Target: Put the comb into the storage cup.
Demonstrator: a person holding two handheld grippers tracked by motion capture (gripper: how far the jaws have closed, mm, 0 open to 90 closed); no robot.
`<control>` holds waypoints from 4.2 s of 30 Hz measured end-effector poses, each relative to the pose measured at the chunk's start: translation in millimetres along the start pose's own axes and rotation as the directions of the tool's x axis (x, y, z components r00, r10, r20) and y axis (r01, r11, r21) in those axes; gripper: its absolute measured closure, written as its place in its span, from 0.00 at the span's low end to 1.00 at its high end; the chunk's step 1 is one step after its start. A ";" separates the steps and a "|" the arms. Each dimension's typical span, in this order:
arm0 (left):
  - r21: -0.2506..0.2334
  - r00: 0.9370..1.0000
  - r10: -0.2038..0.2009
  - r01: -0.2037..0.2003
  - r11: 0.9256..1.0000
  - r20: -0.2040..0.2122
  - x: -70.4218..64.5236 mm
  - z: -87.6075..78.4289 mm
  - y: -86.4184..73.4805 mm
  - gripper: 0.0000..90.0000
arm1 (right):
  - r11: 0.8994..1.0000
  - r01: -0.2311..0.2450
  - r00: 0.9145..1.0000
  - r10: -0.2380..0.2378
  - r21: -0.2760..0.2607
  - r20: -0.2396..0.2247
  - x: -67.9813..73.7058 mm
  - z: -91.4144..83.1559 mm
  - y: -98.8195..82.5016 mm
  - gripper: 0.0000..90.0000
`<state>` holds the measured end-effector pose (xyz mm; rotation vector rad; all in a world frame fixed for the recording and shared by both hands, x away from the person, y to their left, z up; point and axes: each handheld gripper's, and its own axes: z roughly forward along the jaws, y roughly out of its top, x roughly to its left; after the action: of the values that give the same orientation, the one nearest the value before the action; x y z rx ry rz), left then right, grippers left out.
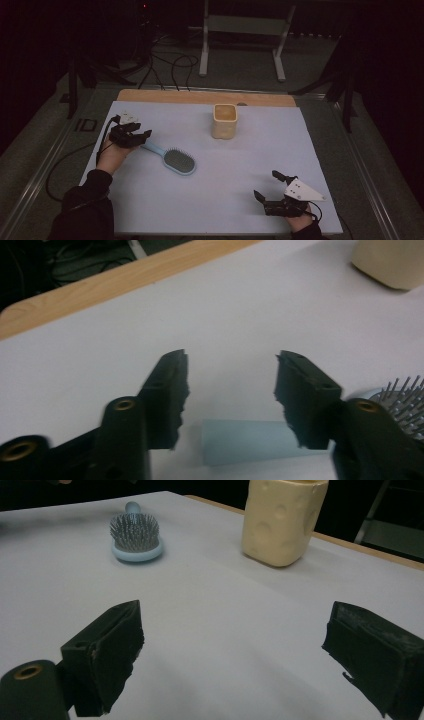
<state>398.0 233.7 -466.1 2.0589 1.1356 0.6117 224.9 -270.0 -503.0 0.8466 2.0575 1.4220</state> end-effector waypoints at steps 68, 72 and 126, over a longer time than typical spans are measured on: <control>0.287 0.994 0.090 -0.105 0.952 0.064 -2.0 13.7 -40.9 1.00 | 1.000 -0.009 1.000 0.009 0.001 -0.011 -0.9 0.1 -0.4 0.09; 0.290 0.993 0.087 -0.105 0.951 0.075 -3.4 4.9 -48.7 1.00 | 1.000 -0.010 1.000 0.010 0.002 -0.010 -0.9 0.3 -0.3 0.09; 0.317 0.946 0.185 -0.267 0.910 0.264 -80.9 -66.7 -79.8 1.00 | 1.000 -0.007 1.000 0.007 0.005 -0.012 1.1 1.3 0.3 0.09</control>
<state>269.4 217.1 -489.3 2.5178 0.9246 0.2786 225.2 -268.3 -503.2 0.8494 2.0696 1.4301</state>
